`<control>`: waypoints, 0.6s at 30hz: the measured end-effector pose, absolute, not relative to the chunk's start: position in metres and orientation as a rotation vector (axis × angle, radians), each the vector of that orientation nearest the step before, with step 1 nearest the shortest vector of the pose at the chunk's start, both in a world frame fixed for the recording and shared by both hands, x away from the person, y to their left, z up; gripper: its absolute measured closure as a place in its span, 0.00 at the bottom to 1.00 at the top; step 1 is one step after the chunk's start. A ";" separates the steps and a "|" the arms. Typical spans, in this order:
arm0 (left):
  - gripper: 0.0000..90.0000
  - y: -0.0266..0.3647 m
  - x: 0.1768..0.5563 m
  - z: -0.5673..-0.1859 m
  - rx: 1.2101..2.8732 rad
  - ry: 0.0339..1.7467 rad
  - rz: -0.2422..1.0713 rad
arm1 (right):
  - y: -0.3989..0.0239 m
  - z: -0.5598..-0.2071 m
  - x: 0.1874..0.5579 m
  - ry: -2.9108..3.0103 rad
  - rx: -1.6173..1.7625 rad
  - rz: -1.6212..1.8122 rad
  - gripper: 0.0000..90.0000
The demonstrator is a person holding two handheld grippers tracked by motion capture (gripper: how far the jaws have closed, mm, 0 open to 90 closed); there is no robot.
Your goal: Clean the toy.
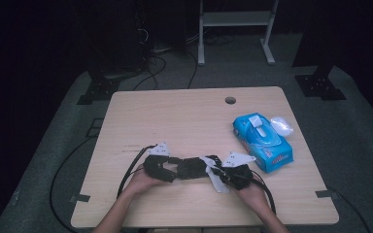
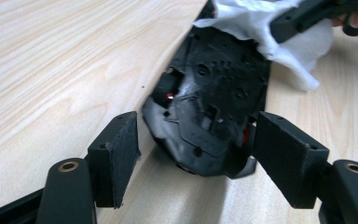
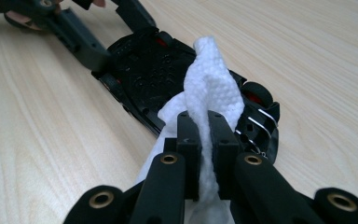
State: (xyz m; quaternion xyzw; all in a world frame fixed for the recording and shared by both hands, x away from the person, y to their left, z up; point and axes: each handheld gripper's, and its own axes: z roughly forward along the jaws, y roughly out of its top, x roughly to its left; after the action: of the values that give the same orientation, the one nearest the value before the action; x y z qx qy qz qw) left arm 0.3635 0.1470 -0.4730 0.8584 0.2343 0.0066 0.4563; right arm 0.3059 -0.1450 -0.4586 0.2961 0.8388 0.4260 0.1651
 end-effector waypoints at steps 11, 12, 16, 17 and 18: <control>0.39 0.147 0.371 -0.478 2.094 0.630 -0.073 | -0.146 -0.459 0.306 2.391 0.845 1.226 0.94; 0.39 0.146 0.371 -0.478 2.092 0.632 -0.078 | -0.146 -0.459 0.306 2.391 0.844 1.226 0.94; 0.40 0.146 0.373 -0.479 2.081 0.650 -0.110 | -0.146 -0.460 0.306 2.392 0.840 1.229 0.94; 0.40 0.146 0.374 -0.479 2.078 0.651 -0.115 | -0.147 -0.460 0.306 2.393 0.841 1.231 0.94; 0.40 0.146 0.374 -0.479 2.074 0.650 -0.123 | -0.147 -0.460 0.306 2.393 0.840 1.234 0.94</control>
State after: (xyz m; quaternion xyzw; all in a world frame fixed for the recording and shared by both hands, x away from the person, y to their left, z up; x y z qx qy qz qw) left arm 0.3744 0.1464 -0.4794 0.8440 0.2647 -0.0500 0.4638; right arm 0.3063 -0.1467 -0.4596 0.2940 0.8375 0.4320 0.1599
